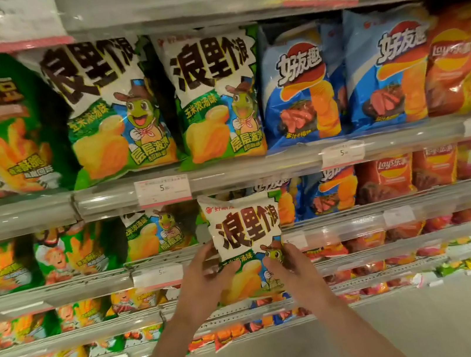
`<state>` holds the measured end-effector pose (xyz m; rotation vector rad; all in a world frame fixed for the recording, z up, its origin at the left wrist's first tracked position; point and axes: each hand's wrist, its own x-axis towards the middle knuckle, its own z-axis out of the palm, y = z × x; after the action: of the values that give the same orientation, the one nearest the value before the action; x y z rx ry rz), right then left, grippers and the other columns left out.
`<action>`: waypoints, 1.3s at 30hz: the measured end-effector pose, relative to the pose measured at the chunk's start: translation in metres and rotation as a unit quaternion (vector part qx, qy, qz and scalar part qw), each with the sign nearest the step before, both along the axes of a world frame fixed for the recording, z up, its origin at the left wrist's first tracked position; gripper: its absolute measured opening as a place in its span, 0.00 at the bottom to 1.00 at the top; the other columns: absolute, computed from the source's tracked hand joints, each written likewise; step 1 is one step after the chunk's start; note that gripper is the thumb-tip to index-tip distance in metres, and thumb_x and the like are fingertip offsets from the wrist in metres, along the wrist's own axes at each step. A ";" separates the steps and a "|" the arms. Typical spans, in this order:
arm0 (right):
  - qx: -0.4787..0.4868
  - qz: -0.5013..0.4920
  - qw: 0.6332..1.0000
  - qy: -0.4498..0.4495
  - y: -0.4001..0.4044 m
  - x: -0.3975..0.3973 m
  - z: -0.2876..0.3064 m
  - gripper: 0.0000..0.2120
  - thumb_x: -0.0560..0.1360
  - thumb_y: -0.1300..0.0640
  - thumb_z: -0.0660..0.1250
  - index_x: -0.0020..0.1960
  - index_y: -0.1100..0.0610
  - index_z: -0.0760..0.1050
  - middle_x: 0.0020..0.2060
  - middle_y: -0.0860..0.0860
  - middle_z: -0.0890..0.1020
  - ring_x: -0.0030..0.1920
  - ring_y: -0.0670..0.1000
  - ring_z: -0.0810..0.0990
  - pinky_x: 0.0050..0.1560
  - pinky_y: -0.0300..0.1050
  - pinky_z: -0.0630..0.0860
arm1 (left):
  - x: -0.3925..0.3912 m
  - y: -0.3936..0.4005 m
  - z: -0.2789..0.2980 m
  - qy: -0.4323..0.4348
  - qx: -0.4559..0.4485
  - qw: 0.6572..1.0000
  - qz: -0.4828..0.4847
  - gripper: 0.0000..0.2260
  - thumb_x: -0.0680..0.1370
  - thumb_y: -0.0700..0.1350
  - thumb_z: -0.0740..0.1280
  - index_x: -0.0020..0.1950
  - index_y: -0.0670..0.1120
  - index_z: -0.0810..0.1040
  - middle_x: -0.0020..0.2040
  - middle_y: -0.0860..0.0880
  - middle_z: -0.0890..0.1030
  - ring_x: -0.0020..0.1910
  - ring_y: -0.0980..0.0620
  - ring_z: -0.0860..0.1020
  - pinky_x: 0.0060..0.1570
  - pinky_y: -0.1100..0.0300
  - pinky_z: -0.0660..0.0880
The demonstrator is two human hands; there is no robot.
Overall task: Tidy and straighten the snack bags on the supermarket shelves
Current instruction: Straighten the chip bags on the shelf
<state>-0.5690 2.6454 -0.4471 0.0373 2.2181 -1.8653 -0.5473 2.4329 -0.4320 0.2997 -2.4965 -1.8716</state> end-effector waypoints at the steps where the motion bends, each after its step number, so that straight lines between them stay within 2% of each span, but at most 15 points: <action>1: 0.008 0.011 1.000 -0.003 -0.010 -0.002 0.000 0.08 0.79 0.44 0.70 0.57 0.40 0.77 0.51 0.35 0.84 0.55 0.36 0.81 0.56 0.34 0.75 | 0.001 -0.009 0.000 -0.002 -0.001 1.000 0.012 0.28 0.74 0.54 0.77 0.72 0.56 0.73 0.59 0.58 0.84 0.56 0.57 0.83 0.50 0.63 0.80; 6: 0.016 0.039 0.999 0.007 -0.052 -0.024 0.013 0.07 0.80 0.45 0.69 0.57 0.43 0.76 0.54 0.40 0.84 0.56 0.39 0.81 0.49 0.28 0.74 | -0.004 -0.038 0.009 0.030 -0.022 0.998 0.052 0.30 0.77 0.58 0.73 0.77 0.57 0.68 0.62 0.60 0.82 0.56 0.63 0.80 0.59 0.52 0.80; 9: 0.015 0.033 0.999 0.026 -0.065 -0.039 0.021 0.11 0.81 0.44 0.67 0.59 0.48 0.77 0.53 0.44 0.85 0.55 0.43 0.82 0.51 0.33 0.74 | -0.007 -0.048 0.013 0.022 -0.018 0.999 0.035 0.37 0.73 0.67 0.70 0.79 0.61 0.63 0.66 0.67 0.76 0.63 0.65 0.76 0.64 0.58 0.75; 12: 0.020 0.026 0.998 0.052 -0.073 -0.054 0.029 0.11 0.81 0.43 0.67 0.56 0.50 0.78 0.48 0.45 0.84 0.47 0.38 0.81 0.45 0.29 0.71 | -0.007 -0.053 0.010 0.020 -0.019 0.999 0.027 0.43 0.72 0.65 0.73 0.82 0.58 0.58 0.75 0.59 0.71 0.73 0.55 0.70 0.72 0.49 0.72; 14: 0.019 0.030 0.997 0.067 -0.077 -0.062 0.033 0.12 0.81 0.44 0.67 0.56 0.52 0.78 0.47 0.47 0.84 0.47 0.41 0.81 0.49 0.34 0.72 | -0.011 -0.053 0.007 0.028 -0.028 0.999 0.031 0.42 0.74 0.61 0.74 0.82 0.56 0.58 0.76 0.56 0.70 0.74 0.51 0.71 0.71 0.46 0.72; 16: 0.021 0.044 0.996 0.079 -0.078 -0.066 0.037 0.14 0.81 0.45 0.66 0.60 0.53 0.78 0.50 0.48 0.84 0.53 0.45 0.82 0.55 0.43 0.73 | -0.017 -0.052 0.007 0.032 -0.033 0.998 0.042 0.40 0.75 0.61 0.73 0.82 0.55 0.59 0.74 0.57 0.71 0.73 0.51 0.71 0.70 0.51 0.73; 19: 0.055 0.070 0.990 0.107 -0.072 -0.065 0.036 0.24 0.81 0.46 0.67 0.74 0.54 0.71 0.64 0.47 0.81 0.65 0.47 0.78 0.68 0.49 0.74 | -0.027 -0.050 0.006 0.033 -0.043 0.997 0.064 0.41 0.75 0.61 0.73 0.82 0.53 0.59 0.76 0.54 0.70 0.74 0.50 0.70 0.71 0.52 0.71; 22: 0.115 0.047 0.984 0.127 -0.064 -0.059 0.027 0.28 0.82 0.47 0.66 0.79 0.52 0.65 0.72 0.45 0.74 0.71 0.46 0.72 0.74 0.49 0.69 | -0.035 -0.046 0.009 0.032 -0.032 0.996 0.076 0.45 0.70 0.67 0.71 0.82 0.53 0.59 0.76 0.53 0.70 0.75 0.49 0.69 0.71 0.51 0.71; 24: 0.117 0.047 0.986 0.106 -0.060 -0.060 0.021 0.29 0.82 0.48 0.66 0.80 0.52 0.64 0.74 0.47 0.71 0.74 0.47 0.70 0.76 0.52 0.67 | -0.041 -0.045 0.011 0.047 -0.061 0.994 0.079 0.44 0.70 0.66 0.71 0.82 0.52 0.61 0.75 0.51 0.71 0.74 0.49 0.70 0.70 0.53 0.71; 28: 0.088 0.074 0.992 0.060 -0.058 -0.073 0.023 0.28 0.83 0.53 0.66 0.80 0.53 0.63 0.75 0.47 0.72 0.75 0.48 0.69 0.77 0.52 0.66 | -0.056 -0.047 0.007 0.064 -0.155 0.982 0.092 0.36 0.77 0.55 0.74 0.81 0.47 0.65 0.72 0.46 0.73 0.71 0.47 0.72 0.68 0.55 0.71; 30: 0.092 0.082 0.991 0.048 -0.058 -0.079 0.022 0.27 0.82 0.54 0.67 0.79 0.54 0.65 0.72 0.48 0.75 0.73 0.48 0.72 0.76 0.51 0.68 | -0.059 -0.046 0.003 0.064 -0.168 0.980 0.084 0.32 0.78 0.53 0.74 0.78 0.45 0.68 0.63 0.48 0.80 0.58 0.51 0.79 0.57 0.59 0.78; 32: 0.099 0.084 0.991 0.042 -0.057 -0.079 0.020 0.26 0.82 0.54 0.67 0.79 0.54 0.67 0.72 0.47 0.74 0.71 0.47 0.72 0.75 0.50 0.68 | -0.056 -0.047 -0.003 0.063 -0.176 0.979 0.079 0.28 0.78 0.51 0.74 0.75 0.44 0.71 0.48 0.54 0.81 0.43 0.59 0.79 0.43 0.68 0.76; 33: 0.108 0.085 0.989 0.045 -0.057 -0.077 0.019 0.26 0.82 0.53 0.67 0.78 0.54 0.67 0.71 0.46 0.74 0.70 0.45 0.72 0.75 0.49 0.69 | -0.054 -0.048 -0.006 0.064 -0.172 0.980 0.083 0.27 0.79 0.51 0.73 0.74 0.45 0.70 0.48 0.55 0.81 0.43 0.59 0.79 0.43 0.66 0.77; 36: 0.140 0.088 0.984 0.060 -0.055 -0.071 0.014 0.23 0.83 0.53 0.66 0.77 0.53 0.70 0.69 0.44 0.76 0.69 0.44 0.74 0.74 0.48 0.70 | -0.047 -0.046 -0.011 0.077 -0.152 0.981 0.088 0.22 0.82 0.56 0.67 0.73 0.51 0.68 0.60 0.55 0.81 0.57 0.53 0.80 0.55 0.52 0.79; 39: 0.144 0.096 0.983 0.065 -0.054 -0.065 0.014 0.21 0.83 0.53 0.65 0.75 0.53 0.73 0.69 0.45 0.78 0.71 0.46 0.74 0.74 0.51 0.70 | -0.046 -0.041 -0.009 0.069 -0.164 0.981 0.078 0.24 0.83 0.57 0.63 0.76 0.48 0.68 0.70 0.50 0.76 0.67 0.49 0.75 0.66 0.48 0.75</action>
<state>-0.6344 2.5918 -0.4333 -0.2470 2.4639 -1.4751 -0.5928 2.3916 -0.4413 0.3322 -2.5457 -1.3465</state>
